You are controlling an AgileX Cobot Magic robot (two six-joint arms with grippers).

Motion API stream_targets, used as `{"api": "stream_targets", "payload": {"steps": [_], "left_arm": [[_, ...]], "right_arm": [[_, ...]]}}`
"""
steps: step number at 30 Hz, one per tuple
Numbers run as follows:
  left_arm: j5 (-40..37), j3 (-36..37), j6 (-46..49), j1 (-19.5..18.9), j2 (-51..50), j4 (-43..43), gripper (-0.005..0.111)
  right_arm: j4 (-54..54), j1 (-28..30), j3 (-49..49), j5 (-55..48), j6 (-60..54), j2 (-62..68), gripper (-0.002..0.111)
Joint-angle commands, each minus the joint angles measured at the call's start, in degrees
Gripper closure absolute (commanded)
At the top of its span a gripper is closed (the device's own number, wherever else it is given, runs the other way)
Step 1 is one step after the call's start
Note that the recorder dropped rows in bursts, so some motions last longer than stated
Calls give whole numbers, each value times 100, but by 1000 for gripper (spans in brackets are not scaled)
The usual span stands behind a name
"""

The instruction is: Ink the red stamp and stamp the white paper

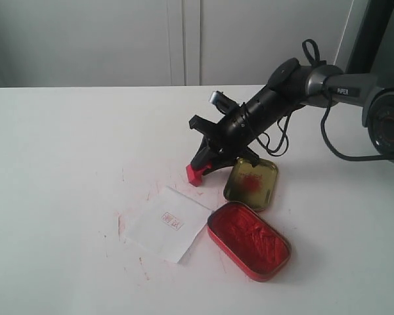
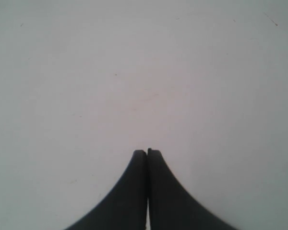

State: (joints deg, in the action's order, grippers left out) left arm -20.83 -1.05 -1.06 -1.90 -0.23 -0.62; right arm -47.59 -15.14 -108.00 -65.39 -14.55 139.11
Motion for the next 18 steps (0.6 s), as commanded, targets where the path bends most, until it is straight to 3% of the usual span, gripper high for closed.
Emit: {"api": "stream_targets", "payload": {"steps": [1,6,13,18], "left_arm": [[0,43,-17,55,23,17,107],[0,43,-17,55,23,17,107],[0,43,-17,55,23,17,107],[0,43,-17,55,23,17,107]], "right_arm": [[-28,33,13,179,-74,-111,76],[203,56,13,540,158,-314,76],[1397,56,13,823,728,-659,76],[1509,56,13,820,739,-826,76]]}}
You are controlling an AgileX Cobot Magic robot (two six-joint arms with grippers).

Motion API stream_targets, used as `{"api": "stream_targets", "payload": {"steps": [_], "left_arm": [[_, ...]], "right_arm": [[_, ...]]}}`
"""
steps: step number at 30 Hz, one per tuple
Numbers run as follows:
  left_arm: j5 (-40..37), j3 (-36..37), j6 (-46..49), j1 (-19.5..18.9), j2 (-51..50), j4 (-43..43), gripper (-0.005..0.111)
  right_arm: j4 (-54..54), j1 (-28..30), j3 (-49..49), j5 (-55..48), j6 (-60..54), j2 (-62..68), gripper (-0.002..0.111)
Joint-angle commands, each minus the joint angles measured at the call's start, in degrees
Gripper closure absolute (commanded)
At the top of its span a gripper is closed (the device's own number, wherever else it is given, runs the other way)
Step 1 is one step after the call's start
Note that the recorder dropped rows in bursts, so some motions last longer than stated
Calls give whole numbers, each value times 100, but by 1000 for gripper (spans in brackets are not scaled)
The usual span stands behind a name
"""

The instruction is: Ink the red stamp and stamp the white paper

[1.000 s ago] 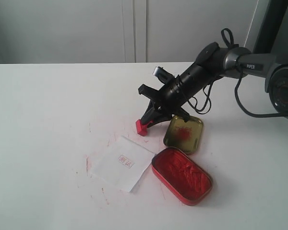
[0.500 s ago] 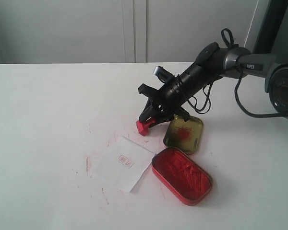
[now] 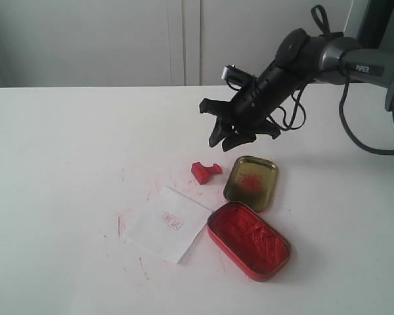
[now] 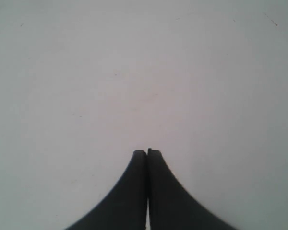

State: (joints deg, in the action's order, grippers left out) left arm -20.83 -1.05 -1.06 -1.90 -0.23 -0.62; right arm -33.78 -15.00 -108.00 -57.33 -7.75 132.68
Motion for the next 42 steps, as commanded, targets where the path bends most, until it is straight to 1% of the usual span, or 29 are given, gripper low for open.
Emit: {"api": "stream_targets", "payload": {"steps": [1,3,5,9,10,11,17,21,25,30,34,36,42], "left_arm": [[0,43,-17,55,23,17,107],[0,43,-17,55,23,17,107],[0,43,-17,55,23,17,107],[0,43,-17,55,23,17,107],[0,43,-17,55,23,17,107],[0,43,-17,55,23,17,107],[0,43,-17,55,23,17,107],[0,43,-17,55,23,17,107],[0,43,-17,55,23,17,107],[0,43,-17,55,23,17,107],[0,43,-17,55,23,17,107],[0,43,-17,55,23,17,107],[0,43,-17,55,23,17,107]], "right_arm": [[128,41,13,-1,59,-200,76],[128,41,13,-79,59,-242,76],[140,41,13,-223,59,-295,80],[249,41,13,-491,59,-400,97],[262,41,13,-656,49,-464,107],[273,41,13,-714,49,-469,108],[555,41,13,-1264,49,-575,108],[655,41,13,-1264,170,-614,108],[1464,41,13,-1264,895,-791,108],[1937,41,49,-1264,923,-1018,108],[2396,41,263,-1264,923,-1137,108],[2737,68,522,-1264,929,-1232,108],[2806,407,972,-1264,929,-1514,108]]}}
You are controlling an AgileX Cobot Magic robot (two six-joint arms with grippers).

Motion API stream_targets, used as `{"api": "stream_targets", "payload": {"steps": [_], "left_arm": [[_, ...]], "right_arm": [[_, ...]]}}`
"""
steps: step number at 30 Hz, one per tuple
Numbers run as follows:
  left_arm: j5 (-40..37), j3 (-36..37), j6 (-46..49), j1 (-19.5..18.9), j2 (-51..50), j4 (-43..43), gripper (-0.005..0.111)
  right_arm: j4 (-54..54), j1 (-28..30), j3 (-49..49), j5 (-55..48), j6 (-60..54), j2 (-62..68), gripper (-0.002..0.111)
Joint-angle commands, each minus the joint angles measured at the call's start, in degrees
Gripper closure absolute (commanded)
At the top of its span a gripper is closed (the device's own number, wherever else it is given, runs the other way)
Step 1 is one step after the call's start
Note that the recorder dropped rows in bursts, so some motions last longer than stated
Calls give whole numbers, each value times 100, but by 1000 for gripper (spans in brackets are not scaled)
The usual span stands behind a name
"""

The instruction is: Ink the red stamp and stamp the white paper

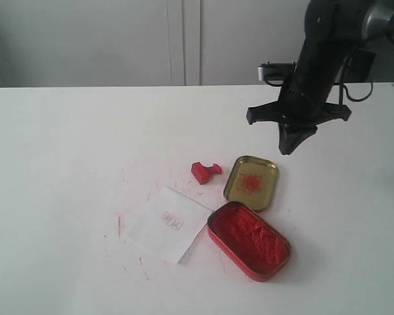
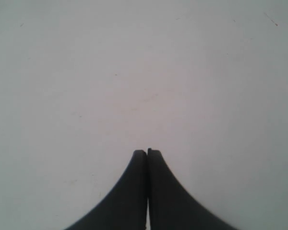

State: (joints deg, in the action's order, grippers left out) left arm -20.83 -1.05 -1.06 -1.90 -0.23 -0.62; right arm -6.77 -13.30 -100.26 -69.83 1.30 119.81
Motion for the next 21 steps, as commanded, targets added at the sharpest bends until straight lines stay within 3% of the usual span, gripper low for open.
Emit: {"api": "stream_targets", "payload": {"steps": [1,21], "left_arm": [[0,43,-17,55,23,17,107],[0,43,-17,55,23,17,107]], "right_arm": [[105,306,243,-13,24,-272,108],[105,1865,1818,11,-169,-1604,108]]}}
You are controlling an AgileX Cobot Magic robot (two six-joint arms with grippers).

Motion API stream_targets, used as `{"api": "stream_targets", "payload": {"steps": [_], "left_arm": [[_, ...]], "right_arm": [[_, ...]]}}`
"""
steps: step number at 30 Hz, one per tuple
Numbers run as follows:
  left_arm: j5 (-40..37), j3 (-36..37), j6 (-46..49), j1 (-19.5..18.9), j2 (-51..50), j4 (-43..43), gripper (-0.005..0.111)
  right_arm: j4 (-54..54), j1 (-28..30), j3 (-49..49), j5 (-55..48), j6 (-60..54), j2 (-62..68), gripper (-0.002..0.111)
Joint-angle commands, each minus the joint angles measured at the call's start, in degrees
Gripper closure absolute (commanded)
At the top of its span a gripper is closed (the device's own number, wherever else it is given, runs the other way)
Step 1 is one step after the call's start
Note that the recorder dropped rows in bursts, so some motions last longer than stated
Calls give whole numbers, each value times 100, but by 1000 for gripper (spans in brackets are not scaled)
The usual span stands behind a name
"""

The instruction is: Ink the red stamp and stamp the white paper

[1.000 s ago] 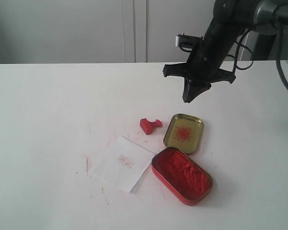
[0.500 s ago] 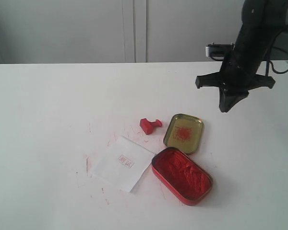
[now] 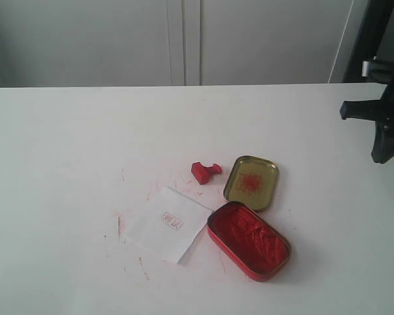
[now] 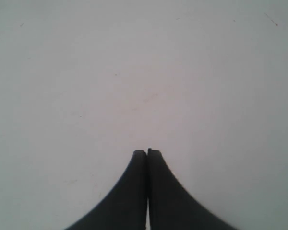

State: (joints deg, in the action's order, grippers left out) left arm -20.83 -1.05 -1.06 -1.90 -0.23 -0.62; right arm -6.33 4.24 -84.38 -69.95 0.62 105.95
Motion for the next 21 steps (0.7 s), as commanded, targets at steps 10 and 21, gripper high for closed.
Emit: {"api": "stream_targets", "payload": {"steps": [10,21], "left_arm": [[0,43,-17,55,23,17,107],[0,43,-17,55,23,17,107]], "right_arm": [[87,89,922,533,-452,-955,108],[735,-307,1253,581,-476,-1417,108]]}}
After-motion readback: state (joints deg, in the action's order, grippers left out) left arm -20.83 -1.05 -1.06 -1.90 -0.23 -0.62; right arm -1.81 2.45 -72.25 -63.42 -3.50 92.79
